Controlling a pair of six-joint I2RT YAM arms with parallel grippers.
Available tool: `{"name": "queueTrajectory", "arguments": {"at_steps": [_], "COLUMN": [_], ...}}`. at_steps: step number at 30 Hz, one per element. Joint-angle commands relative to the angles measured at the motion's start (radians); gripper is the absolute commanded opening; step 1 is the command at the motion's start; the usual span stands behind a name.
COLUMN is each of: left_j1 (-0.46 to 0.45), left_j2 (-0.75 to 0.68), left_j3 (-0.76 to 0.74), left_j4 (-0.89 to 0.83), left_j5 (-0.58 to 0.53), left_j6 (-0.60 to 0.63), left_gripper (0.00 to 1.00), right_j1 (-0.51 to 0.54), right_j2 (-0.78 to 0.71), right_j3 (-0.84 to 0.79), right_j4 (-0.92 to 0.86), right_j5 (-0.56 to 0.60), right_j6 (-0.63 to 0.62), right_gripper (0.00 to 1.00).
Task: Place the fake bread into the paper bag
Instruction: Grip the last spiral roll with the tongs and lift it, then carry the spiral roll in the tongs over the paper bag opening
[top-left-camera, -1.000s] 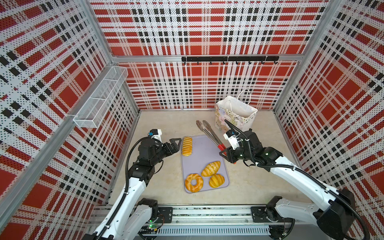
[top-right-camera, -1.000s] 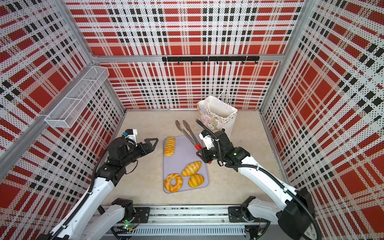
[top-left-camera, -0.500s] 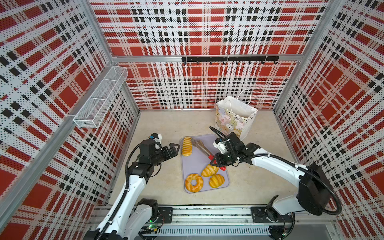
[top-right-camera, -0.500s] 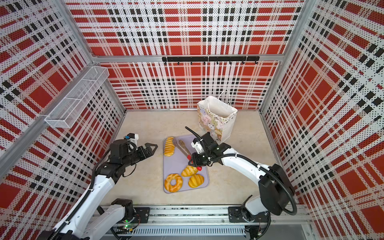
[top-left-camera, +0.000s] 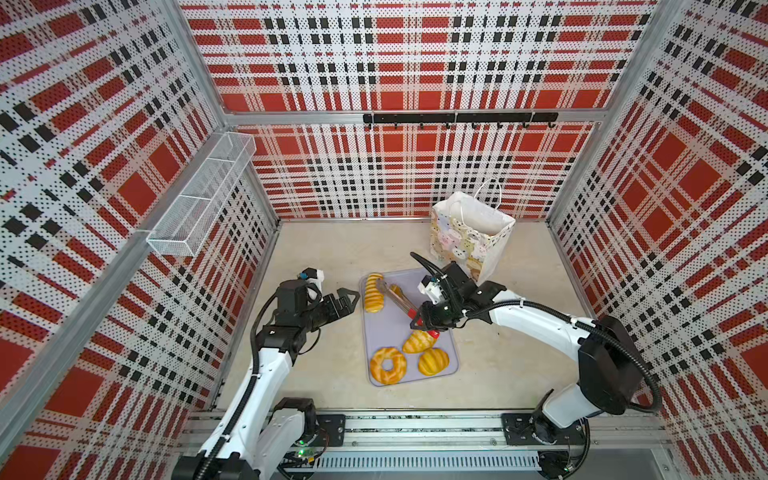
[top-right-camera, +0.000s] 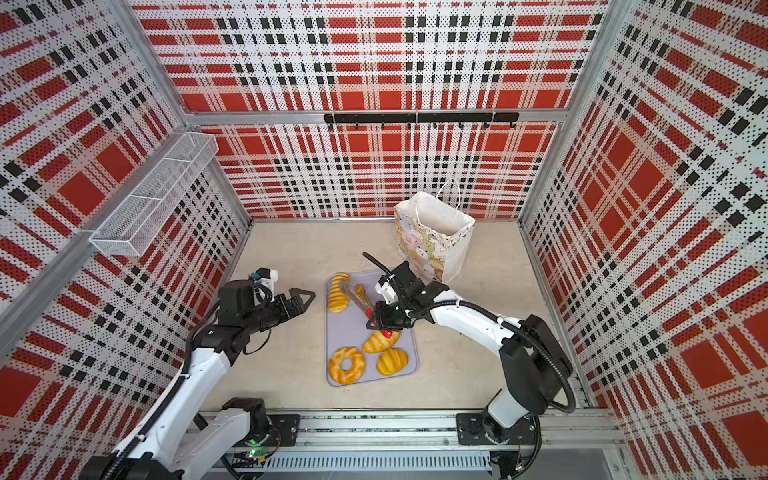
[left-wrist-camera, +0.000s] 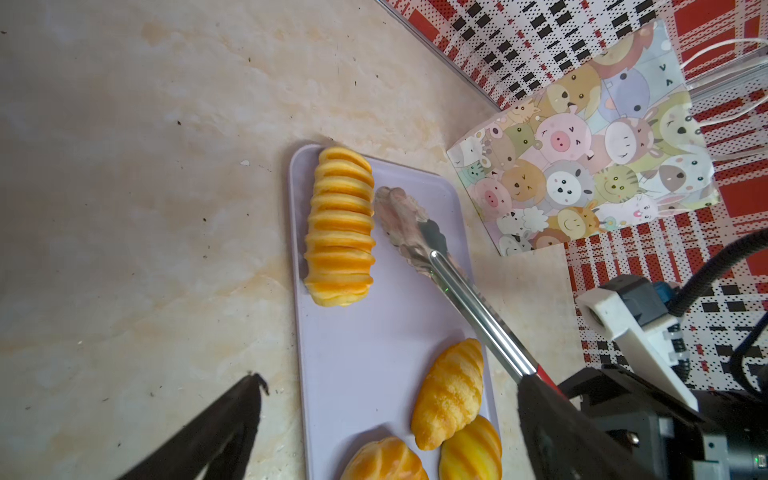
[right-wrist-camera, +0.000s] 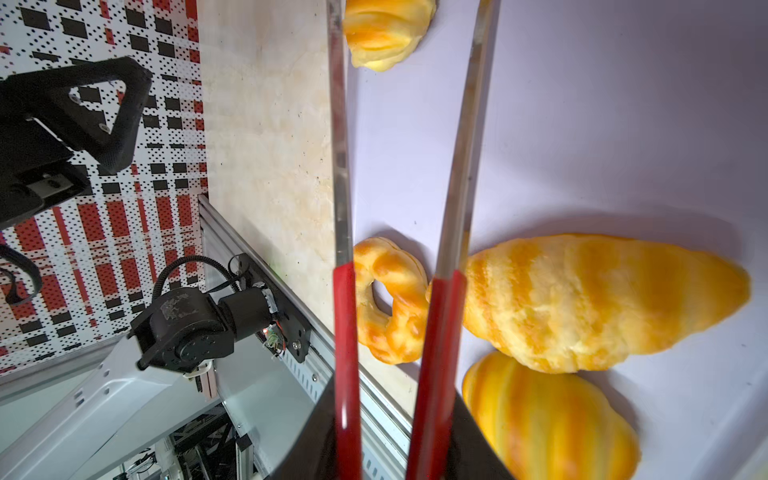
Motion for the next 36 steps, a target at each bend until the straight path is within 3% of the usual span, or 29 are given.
{"name": "queueTrajectory", "arguments": {"at_steps": [1, 10, 15, 21, 26, 31, 36], "left_j1": [0.017, 0.016, 0.019, 0.021, 0.019, 0.007, -0.06], "left_j2": [0.004, -0.002, 0.012, -0.012, -0.055, -0.099, -0.151], "left_j3": [-0.01, -0.016, -0.017, -0.013, -0.021, -0.047, -0.077], "left_j4": [0.023, 0.025, 0.027, 0.078, 0.176, 0.398, 0.611], "left_j5": [0.041, 0.03, 0.036, 0.053, 0.063, 0.135, 0.11], "left_j6": [0.028, 0.027, 0.023, -0.007, -0.073, -0.168, -0.218], "left_gripper": [0.98, 0.98, 0.98, 0.98, 0.98, 0.98, 0.98], "right_j1": [0.016, 0.033, 0.035, 0.035, 0.036, 0.036, 0.036], "right_j2": [0.037, 0.14, 0.11, -0.043, -0.218, -0.382, -0.532], "right_j3": [0.048, 0.127, 0.13, 0.051, -0.081, -0.185, -0.251], "right_j4": [0.031, 0.021, -0.007, 0.082, 0.223, 0.323, 0.388], "right_j5": [-0.019, -0.043, 0.018, 0.075, 0.19, 0.288, 0.366], "right_j6": [0.015, 0.013, -0.027, -0.098, -0.147, -0.241, -0.316], "right_gripper": [0.32, 0.28, 0.23, 0.23, 0.21, 0.22, 0.22]}}
